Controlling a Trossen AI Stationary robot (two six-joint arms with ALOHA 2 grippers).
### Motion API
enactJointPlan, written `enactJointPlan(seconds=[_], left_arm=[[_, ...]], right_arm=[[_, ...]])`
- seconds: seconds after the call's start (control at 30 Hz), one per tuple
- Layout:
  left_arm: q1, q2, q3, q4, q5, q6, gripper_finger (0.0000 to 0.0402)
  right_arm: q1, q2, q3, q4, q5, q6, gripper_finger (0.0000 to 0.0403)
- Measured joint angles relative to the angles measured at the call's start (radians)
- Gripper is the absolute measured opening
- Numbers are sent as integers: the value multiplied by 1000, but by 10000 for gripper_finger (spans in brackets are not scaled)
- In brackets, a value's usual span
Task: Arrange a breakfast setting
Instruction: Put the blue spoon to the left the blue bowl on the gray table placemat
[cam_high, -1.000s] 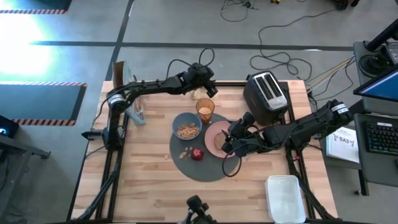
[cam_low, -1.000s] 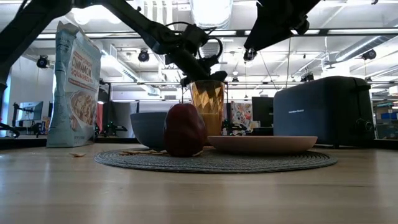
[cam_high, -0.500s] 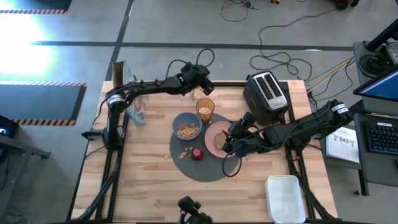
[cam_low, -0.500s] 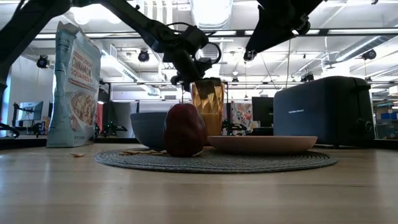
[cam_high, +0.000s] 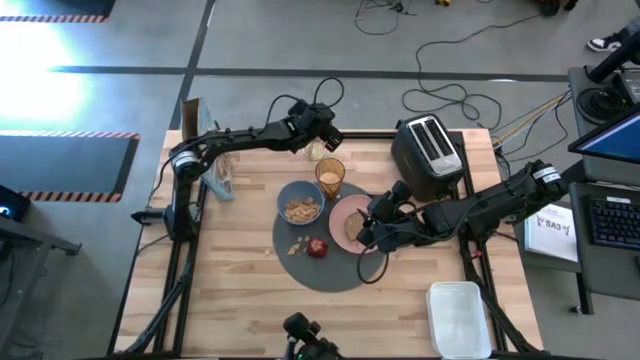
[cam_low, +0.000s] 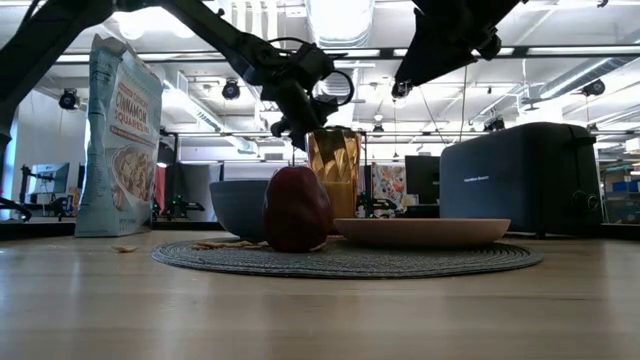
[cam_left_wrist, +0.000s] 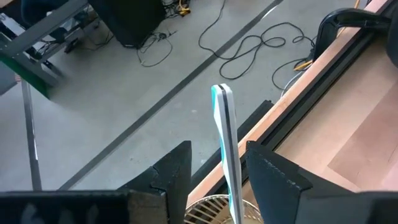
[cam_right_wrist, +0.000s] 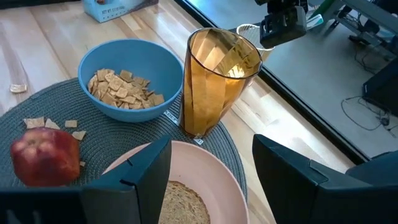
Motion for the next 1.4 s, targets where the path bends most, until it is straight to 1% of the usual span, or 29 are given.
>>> enactJointPlan(seconds=[0.13,0.33,0.37,0.57,1.2,1.4], left_arm=[[8,0,0,-9,8,12,106],[30,33,0,-5,80,-8,19],[30,36,1,-10,82,-14,12],[33,37,0,-29,85,-14,5],[8,-51,-2,-123,87,-26,1],[0,-63,-2,-246,86,-146,0]], right_arm=[[0,0,0,0,0,3,215],[0,0,0,1,0,3,215],[0,0,0,0,0,3,215],[0,0,0,-4,0,9,215],[0,0,-2,-30,0,9,215],[0,0,-3,-44,0,6,215]])
